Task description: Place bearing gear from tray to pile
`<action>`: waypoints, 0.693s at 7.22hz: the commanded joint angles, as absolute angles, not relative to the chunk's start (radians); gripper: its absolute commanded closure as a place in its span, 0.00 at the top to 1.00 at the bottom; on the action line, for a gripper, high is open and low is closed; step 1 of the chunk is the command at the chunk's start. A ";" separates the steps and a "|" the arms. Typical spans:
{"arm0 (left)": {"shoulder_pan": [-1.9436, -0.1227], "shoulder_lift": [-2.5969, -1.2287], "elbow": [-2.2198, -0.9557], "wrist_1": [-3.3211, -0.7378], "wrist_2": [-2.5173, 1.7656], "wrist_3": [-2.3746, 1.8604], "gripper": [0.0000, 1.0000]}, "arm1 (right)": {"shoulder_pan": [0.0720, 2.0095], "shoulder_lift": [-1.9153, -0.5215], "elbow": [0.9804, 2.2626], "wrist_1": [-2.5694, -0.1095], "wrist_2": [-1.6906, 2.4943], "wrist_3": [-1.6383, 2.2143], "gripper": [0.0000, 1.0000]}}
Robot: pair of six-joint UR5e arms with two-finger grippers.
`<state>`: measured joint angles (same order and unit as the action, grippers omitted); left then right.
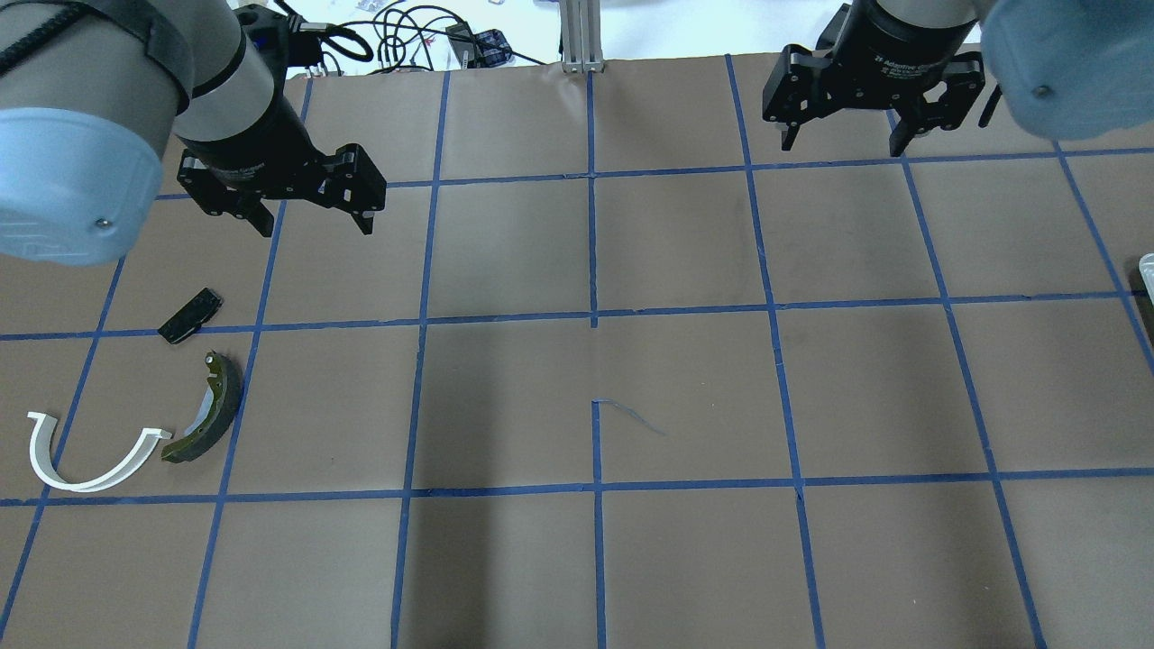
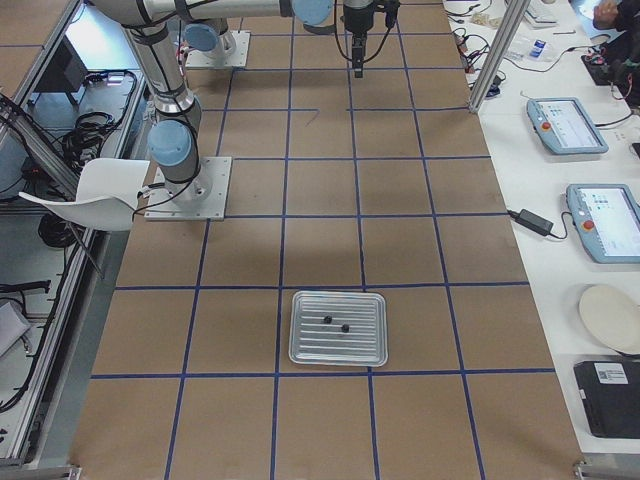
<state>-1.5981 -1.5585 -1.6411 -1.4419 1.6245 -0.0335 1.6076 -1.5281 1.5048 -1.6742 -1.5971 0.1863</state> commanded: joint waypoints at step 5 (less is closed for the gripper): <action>-1.598 -1.557 -1.643 -1.442 1.628 -0.032 1.00 | 1.544 -1.526 1.500 -1.667 -1.614 0.071 1.00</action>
